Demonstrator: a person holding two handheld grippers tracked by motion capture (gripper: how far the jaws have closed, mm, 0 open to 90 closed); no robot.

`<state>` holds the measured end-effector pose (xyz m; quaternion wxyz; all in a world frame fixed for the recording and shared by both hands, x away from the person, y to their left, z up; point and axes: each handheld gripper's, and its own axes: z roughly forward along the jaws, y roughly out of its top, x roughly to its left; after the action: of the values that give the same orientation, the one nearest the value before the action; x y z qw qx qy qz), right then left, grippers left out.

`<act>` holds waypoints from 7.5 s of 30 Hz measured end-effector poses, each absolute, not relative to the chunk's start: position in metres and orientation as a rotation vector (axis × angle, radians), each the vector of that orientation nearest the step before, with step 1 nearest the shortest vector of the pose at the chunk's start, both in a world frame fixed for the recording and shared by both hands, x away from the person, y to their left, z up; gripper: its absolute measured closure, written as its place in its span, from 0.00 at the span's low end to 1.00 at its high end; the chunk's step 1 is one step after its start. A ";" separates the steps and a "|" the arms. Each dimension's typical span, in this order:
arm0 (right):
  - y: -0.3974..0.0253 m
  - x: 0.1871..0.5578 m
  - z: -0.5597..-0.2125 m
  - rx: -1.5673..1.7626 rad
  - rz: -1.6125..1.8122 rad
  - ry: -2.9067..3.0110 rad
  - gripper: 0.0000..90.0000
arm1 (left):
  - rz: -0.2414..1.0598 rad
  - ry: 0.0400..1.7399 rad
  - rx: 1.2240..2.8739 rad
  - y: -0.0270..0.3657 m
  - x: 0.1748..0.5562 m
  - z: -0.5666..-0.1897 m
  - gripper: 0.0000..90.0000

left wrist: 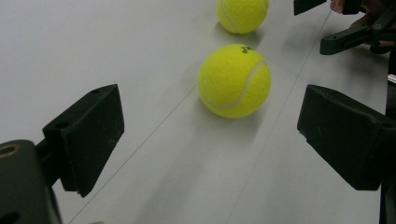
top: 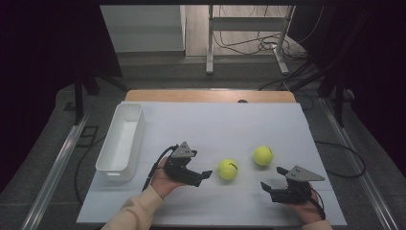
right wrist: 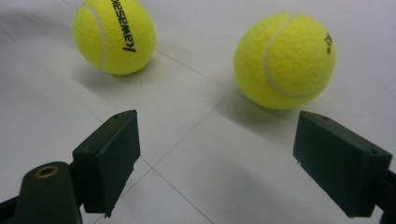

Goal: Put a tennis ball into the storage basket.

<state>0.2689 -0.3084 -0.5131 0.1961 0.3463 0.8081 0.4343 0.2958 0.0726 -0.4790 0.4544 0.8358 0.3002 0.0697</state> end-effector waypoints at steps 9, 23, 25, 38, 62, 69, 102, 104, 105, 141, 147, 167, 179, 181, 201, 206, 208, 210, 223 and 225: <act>-0.309 0.269 -0.513 0.971 1.217 2.264 0.17 | 0.149 0.720 2.087 0.060 0.300 -0.478 0.09; -0.309 0.269 -0.513 0.968 1.220 2.265 0.17 | 0.107 0.699 2.104 0.046 0.307 -0.480 0.09; -0.309 0.269 -0.513 0.968 1.220 2.264 0.17 | 0.101 0.697 2.103 0.044 0.307 -0.480 0.09; -0.310 0.269 -0.513 0.971 1.218 2.264 0.17 | 0.071 0.676 2.124 0.030 0.313 -0.482 0.09; -0.310 0.269 -0.514 0.972 1.218 2.264 0.17 | 0.037 0.691 2.155 0.011 0.324 -0.492 0.08; -0.310 0.269 -0.514 0.972 1.218 2.265 0.17 | 0.025 0.693 2.170 0.003 0.328 -0.496 0.08; -0.310 0.269 -0.514 0.970 1.213 2.266 0.17 | -0.014 0.717 2.267 -0.015 0.339 -0.515 0.10; -0.310 0.269 -0.514 0.971 1.214 2.266 0.17 | -0.011 0.708 2.265 -0.014 0.339 -0.514 0.15; -0.310 0.269 -0.514 0.970 1.213 2.265 0.17 | -0.006 0.700 2.263 -0.014 0.338 -0.514 0.18; -0.311 0.269 -0.513 0.971 1.216 2.258 0.17 | 0.054 0.664 2.196 0.000 0.331 -0.495 0.29; -0.311 0.269 -0.513 0.972 1.216 2.257 0.17 | 0.055 0.665 2.184 0.003 0.331 -0.492 0.29; -0.311 0.269 -0.513 0.974 1.214 2.257 0.18 | 0.068 0.667 2.126 0.014 0.329 -0.481 0.29; -0.311 0.269 -0.513 0.976 1.210 2.256 0.17 | 0.083 0.666 2.094 0.022 0.328 -0.472 0.29; -0.311 0.269 -0.513 0.975 1.210 2.256 0.17 | 0.086 0.665 2.091 0.024 0.328 -0.471 0.29; -0.311 0.269 -0.512 0.974 1.210 2.252 0.18 | 0.113 0.677 2.039 0.040 0.330 -0.455 0.29; -0.311 0.269 -0.512 0.976 1.210 2.253 0.18 | 0.120 0.681 2.023 0.045 0.330 -0.451 0.29; -0.311 0.269 -0.512 0.975 1.209 2.252 0.18 | 0.125 0.685 2.016 0.047 0.330 -0.449 0.29; -0.311 0.269 -0.512 0.974 1.208 2.252 0.18 | 0.126 0.688 2.013 0.049 0.331 -0.448 0.29; -0.312 0.269 -0.512 0.974 1.209 2.248 0.18 | 0.144 0.707 1.981 0.060 0.331 -0.439 0.29; -0.312 0.269 -0.512 0.974 1.208 2.248 0.18 | 0.148 0.707 1.977 0.061 0.331 -0.438 0.29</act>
<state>0.2690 -0.3117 -0.5122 0.2036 0.3491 0.8056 0.4331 0.3314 0.0614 -0.4381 0.4955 0.8158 0.2919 0.0611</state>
